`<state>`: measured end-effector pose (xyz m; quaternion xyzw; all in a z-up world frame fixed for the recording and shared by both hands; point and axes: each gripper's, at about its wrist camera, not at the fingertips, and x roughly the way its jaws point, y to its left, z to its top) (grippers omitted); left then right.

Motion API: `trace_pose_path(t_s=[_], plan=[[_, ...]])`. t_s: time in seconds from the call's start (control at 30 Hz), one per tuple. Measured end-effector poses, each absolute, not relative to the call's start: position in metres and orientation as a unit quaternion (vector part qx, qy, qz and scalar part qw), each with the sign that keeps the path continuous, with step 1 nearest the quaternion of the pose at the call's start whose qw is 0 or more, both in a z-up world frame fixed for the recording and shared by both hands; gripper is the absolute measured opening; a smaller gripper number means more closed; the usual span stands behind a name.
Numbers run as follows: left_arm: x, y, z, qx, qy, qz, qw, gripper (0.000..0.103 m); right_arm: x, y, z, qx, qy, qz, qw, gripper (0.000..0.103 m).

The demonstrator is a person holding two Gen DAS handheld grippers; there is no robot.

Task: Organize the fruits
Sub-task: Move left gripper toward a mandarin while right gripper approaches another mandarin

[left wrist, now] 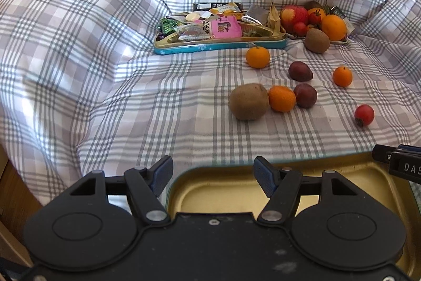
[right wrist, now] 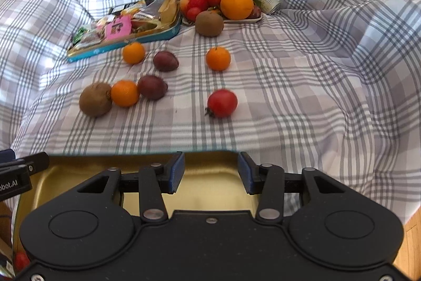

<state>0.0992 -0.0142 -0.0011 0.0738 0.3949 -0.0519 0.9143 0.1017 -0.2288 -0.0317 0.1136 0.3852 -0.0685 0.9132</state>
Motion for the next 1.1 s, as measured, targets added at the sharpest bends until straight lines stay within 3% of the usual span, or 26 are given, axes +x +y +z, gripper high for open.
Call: trace_pose_path(t_s=[1.1], plan=[[0.267,-0.066,0.006,0.105,0.375,-0.110,0.915,0.074,0.229,-0.259,-0.036,0.106,0.367,-0.090,0.920,0.053]])
